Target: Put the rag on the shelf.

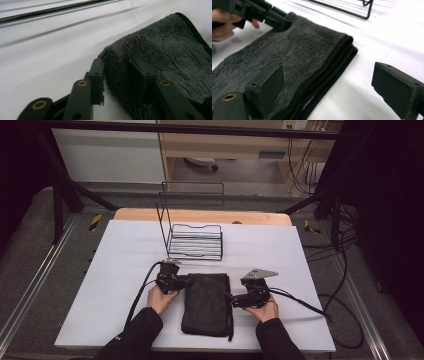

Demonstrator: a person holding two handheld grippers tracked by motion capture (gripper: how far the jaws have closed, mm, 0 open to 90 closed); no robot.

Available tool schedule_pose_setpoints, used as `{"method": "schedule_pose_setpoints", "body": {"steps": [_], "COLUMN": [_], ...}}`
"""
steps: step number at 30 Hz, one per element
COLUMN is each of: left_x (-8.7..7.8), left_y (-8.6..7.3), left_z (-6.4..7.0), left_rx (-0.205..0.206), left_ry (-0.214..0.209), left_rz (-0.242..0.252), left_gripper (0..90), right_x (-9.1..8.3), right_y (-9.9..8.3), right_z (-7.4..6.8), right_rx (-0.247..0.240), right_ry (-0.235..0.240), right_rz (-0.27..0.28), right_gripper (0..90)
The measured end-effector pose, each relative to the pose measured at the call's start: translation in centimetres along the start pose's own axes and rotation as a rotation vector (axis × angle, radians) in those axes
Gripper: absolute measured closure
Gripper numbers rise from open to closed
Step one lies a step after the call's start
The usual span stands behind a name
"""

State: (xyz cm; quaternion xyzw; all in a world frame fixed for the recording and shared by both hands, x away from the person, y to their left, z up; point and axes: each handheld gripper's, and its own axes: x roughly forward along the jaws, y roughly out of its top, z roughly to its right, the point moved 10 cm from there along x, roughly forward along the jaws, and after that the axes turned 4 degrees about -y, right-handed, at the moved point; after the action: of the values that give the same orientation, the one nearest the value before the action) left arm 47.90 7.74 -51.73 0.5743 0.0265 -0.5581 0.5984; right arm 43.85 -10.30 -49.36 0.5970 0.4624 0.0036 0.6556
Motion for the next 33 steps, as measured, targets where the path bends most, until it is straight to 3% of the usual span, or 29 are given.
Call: {"method": "schedule_pose_setpoints", "body": {"steps": [9,12,15,20,23,33], "left_x": [0.0,0.0,0.0,0.0,0.0,0.0], "left_y": [-0.1,-0.1,-0.1,-0.2,-0.2,-0.2], "left_z": [0.1,0.1,0.1,0.1,0.2,0.2], "left_rx": [-0.02,-0.002,0.016,0.031,0.038,0.057], "left_ry": [-0.019,-0.016,-0.011,-0.01,-0.003,-0.005], "left_rz": [-0.008,-0.009,-0.007,-0.004,-0.002,-0.003], "left_gripper": [75.5,75.7,75.8,75.8,75.8,76.0], "right_x": [1.0,2.3,3.4,4.2,4.2,4.1], "right_y": [1.5,1.8,1.6,0.5,0.4,0.0], "right_z": [1.3,1.8,1.7,1.9,1.5,0.7], "right_rx": [0.035,0.068,0.095,0.078,0.095,0.15], "right_ry": [-0.035,-0.026,-0.013,-0.039,-0.02,0.029], "right_rz": [-0.019,-0.04,-0.063,-0.108,-0.112,-0.146], "right_gripper": [22.4,28.6,34.4,42.0,49.9,60.8]}}
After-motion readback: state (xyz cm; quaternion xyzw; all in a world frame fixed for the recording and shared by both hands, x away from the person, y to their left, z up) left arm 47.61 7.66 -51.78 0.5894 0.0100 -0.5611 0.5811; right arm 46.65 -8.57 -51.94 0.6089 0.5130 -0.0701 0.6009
